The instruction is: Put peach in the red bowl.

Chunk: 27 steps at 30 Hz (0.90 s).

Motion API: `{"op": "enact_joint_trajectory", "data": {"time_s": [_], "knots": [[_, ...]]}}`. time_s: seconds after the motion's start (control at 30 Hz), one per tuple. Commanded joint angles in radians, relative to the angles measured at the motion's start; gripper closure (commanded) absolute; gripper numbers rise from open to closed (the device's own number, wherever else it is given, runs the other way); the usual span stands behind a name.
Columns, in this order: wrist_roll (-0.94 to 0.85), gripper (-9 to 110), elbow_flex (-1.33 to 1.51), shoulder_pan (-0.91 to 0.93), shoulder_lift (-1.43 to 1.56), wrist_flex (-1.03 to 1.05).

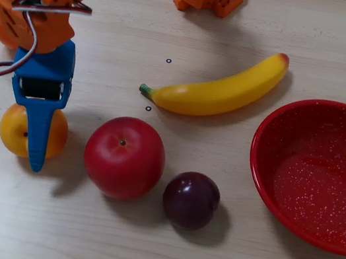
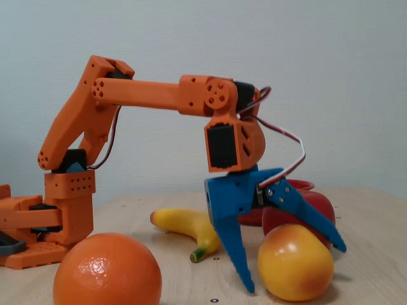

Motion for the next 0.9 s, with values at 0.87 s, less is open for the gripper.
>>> {"op": "enact_joint_trajectory", "data": {"time_s": [0.87], "knots": [[0.141,53,-0.084,-0.014,0.057,-0.057]]}}
